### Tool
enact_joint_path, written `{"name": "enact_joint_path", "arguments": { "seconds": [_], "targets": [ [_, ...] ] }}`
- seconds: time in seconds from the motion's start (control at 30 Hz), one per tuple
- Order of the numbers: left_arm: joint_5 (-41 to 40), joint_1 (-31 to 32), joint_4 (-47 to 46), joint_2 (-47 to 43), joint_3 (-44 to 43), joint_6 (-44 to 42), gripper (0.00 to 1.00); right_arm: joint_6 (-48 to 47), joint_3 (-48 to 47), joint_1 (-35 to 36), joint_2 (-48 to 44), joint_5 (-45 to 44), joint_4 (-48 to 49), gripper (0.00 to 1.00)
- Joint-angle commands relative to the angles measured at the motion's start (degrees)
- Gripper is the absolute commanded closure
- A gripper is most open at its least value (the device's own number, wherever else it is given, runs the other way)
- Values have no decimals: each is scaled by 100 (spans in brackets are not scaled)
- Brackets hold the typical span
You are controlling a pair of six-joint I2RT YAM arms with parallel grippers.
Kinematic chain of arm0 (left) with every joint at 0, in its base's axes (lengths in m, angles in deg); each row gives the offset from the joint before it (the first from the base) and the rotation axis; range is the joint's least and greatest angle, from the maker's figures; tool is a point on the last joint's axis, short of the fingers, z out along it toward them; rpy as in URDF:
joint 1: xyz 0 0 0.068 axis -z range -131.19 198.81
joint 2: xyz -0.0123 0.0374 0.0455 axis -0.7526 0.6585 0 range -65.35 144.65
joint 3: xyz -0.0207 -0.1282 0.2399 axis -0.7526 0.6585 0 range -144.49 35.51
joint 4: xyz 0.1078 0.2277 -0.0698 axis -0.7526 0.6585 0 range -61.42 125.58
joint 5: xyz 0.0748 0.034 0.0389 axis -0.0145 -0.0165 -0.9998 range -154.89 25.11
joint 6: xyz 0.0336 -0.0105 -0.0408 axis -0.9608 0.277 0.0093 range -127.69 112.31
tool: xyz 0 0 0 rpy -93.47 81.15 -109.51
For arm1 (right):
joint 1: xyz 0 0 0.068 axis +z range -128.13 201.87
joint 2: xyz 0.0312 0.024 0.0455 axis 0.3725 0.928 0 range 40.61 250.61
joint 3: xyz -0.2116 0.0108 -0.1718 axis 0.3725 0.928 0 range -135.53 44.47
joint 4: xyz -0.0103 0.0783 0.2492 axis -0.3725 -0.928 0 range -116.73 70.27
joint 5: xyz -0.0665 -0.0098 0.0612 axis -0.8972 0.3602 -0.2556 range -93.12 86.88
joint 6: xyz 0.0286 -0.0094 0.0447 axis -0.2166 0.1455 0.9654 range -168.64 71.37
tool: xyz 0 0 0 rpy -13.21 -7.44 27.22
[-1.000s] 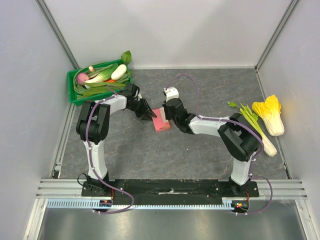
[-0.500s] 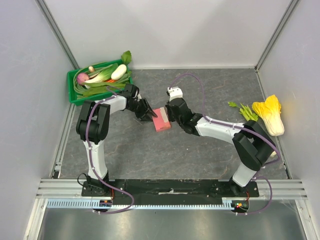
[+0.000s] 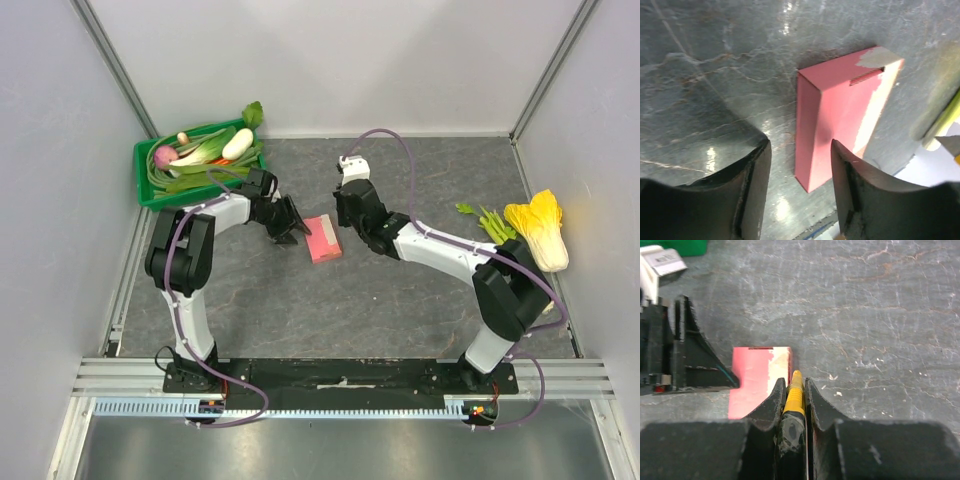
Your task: Unpack the express box
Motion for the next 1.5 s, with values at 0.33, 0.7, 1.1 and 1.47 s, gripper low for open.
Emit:
{"name": "enact_joint_path", "arguments": {
  "seconds": [0.33,0.7,1.1,1.47],
  "targets": [
    [773,29,-328,702,-629,-559,56,-233,21,-51,228,905,-887,100],
    [1106,29,-372,1343,-1719,-928,55,-268,100,-68,35,1398,-1054,100],
    [344,47,-1391,669,-1290,-822,44,-461,-286,-103,-361,-34,-931,100],
    [675,178,-1883,-659,501,-1375,50,-646,-971,-341,315,175,-501,100]
  ]
}}
